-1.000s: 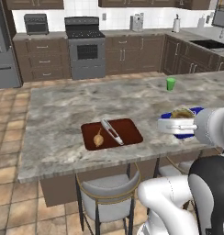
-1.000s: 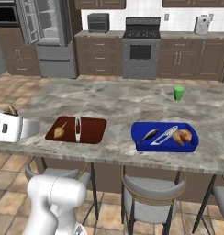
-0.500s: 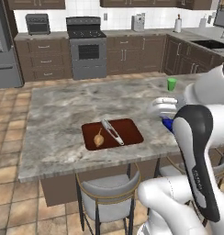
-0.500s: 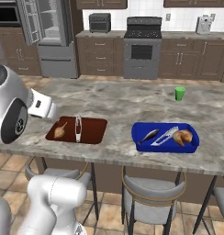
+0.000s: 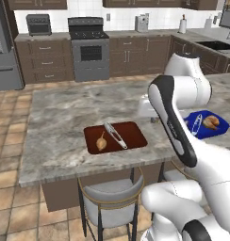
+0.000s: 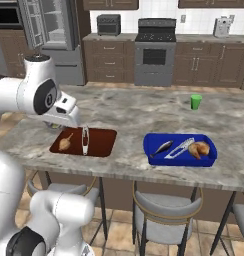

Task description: Gather the onion and mushroom from the fridge and place them on a tray on the dining counter. Then gather the chicken drumstick and fish from the fridge and place them on the other tray.

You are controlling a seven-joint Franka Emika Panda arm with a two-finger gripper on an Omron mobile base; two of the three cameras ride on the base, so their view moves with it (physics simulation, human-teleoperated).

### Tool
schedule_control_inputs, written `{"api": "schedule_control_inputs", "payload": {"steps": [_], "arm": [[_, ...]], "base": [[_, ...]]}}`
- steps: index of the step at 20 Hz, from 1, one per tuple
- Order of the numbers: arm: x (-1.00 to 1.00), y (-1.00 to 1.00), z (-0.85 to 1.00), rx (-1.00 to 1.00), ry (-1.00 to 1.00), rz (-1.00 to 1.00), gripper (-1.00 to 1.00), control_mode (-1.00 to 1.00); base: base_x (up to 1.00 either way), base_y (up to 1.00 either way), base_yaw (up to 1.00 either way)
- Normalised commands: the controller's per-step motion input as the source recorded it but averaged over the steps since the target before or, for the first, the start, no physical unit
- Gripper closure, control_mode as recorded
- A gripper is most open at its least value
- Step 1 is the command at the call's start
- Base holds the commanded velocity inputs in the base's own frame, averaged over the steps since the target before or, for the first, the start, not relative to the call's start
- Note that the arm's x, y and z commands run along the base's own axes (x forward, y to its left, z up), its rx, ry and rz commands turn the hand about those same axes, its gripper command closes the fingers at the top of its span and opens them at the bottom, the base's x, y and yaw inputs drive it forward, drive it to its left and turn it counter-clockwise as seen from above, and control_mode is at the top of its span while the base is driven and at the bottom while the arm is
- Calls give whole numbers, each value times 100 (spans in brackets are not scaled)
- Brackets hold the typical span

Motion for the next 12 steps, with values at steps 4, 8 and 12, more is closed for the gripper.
{"api": "schedule_control_inputs", "payload": {"steps": [4, 8, 12], "arm": [[64, -2, -55, 0, 11, 4, 100, -100], [53, -3, -61, 0, 0, 5, 100, -100], [32, -3, -68, -1, -16, 5, 100, -100]], "base": [[0, 0, 0], [0, 0, 0], [0, 0, 0]]}}
